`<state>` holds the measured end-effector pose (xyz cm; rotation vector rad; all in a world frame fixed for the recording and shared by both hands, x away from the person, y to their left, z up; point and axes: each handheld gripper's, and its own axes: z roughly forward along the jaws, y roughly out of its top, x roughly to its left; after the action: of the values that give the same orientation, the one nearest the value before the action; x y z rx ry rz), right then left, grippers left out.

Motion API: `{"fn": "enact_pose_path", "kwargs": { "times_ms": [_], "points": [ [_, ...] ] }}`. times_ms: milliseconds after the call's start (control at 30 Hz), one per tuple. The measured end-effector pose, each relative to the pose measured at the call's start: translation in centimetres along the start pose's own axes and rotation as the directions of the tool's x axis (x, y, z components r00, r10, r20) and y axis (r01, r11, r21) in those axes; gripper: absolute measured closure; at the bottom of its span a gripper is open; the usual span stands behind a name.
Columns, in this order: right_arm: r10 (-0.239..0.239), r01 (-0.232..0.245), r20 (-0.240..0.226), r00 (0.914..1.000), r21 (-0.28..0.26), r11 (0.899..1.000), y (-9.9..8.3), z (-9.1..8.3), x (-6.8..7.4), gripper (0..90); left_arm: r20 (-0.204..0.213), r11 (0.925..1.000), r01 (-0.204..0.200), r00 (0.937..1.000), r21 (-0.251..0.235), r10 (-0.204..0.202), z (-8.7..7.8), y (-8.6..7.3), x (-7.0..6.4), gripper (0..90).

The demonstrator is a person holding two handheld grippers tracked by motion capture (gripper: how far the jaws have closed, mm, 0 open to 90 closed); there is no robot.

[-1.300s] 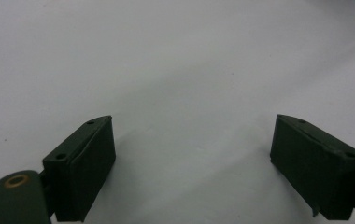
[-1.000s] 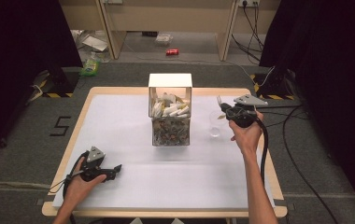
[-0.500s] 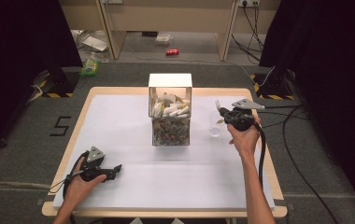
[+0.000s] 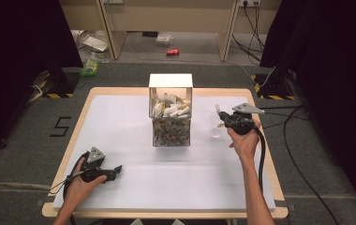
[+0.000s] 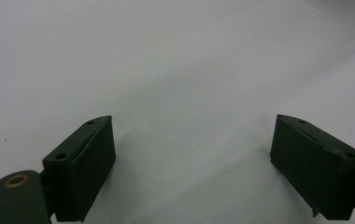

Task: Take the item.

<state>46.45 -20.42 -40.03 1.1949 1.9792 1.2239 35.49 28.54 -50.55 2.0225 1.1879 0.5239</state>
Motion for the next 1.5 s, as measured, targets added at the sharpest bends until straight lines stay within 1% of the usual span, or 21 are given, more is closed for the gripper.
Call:
{"fn": "enact_pose_path", "kwargs": {
  "times_ms": [267, 500, 767, 1133, 1400, 1500],
  "points": [
    [0.015, -0.015, -0.006, 0.9999, -0.005, 1.0, -0.7, 0.0, 0.0, 87.2, 0.0, 1.0, 0.001, 1.0, -0.001, -0.001, 0.0, 0.0, 0.0, 13.0],
    [0.018, -0.018, -0.005, 0.9998, -0.012, 1.0, -1.2, 0.0, -0.1, 87.2, 0.0, 1.0, 0.0, 1.0, 0.0, 0.0, 0.0, 0.0, 0.0, 13.0],
    [0.026, -0.026, -0.006, 0.9997, -0.004, 1.0, -1.9, 0.0, -0.3, 86.9, 0.0, 1.0, 0.0, 1.0, 0.0, 0.0, 0.0, 0.0, 0.0, 13.0],
    [0.029, -0.029, -0.006, 0.9996, 0.002, 1.0, -2.2, 0.1, -0.4, 86.0, 0.0, 1.0, 0.0, 1.0, 0.0, 0.0, 0.0, 0.0, 0.0, 13.0],
    [0.041, -0.041, -0.009, 0.9991, -0.016, 0.999, -2.1, -0.1, -0.5, 80.2, 0.0, 1.0, 0.0, 1.0, 0.0, 0.0, 0.0, 0.0, 0.0, 13.0],
    [0.053, -0.053, -0.003, 0.9986, -0.04, 0.998, -1.9, -0.5, -0.6, 73.9, 0.0, 1.0, -0.001, 1.0, 0.001, 0.001, 0.0, 0.0, 0.0, 13.0]
  ]
}}
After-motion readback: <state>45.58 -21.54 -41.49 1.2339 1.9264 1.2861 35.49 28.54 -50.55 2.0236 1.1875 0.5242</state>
